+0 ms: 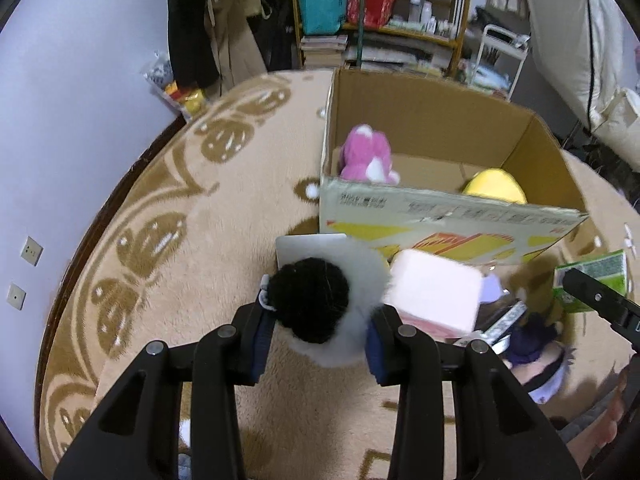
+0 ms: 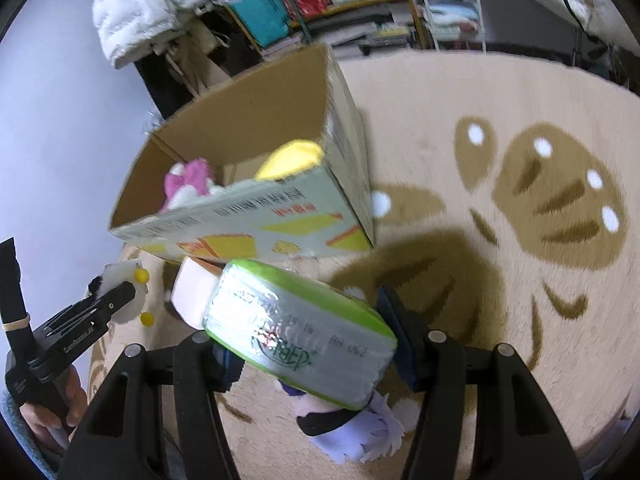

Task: Organize soft objects
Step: 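Lift the fluffy toy with the left tool while the right tool carries the tissue pack over the box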

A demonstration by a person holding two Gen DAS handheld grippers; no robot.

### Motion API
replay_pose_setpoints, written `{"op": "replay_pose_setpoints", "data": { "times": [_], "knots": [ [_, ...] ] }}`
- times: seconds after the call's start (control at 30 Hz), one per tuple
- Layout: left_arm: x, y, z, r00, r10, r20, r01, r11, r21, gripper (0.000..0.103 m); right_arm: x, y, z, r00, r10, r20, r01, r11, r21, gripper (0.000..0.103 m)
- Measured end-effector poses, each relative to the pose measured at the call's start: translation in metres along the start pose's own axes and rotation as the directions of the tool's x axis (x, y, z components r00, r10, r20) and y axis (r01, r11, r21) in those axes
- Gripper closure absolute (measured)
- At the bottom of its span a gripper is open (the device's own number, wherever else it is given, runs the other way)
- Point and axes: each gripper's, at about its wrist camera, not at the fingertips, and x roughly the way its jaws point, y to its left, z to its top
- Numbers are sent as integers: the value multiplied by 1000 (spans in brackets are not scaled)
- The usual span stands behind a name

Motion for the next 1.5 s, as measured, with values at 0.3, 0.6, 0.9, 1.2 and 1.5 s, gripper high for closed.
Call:
{"op": "replay_pose_setpoints", "data": {
  "times": [0.3,0.6,0.9,1.2,1.5],
  "knots": [
    [-31,10,6,990,-50,134,54,998,-29,66,-33,23,7,984,37,172,-18,994,-110,40],
    [-74,5,13,940,-57,338,69,997,-23,66,-56,36,17,948,64,311,-11,986,-168,40],
    [-88,-2,31,894,-53,444,57,998,5,66,-67,44,37,914,86,396,0,977,-212,40],
    [-97,-16,58,849,-65,524,39,997,61,66,-65,57,62,893,110,436,12,964,-267,40],
    [-91,-29,79,841,-63,538,16,996,92,66,-57,67,79,882,130,453,16,953,-304,40]
  ]
}}
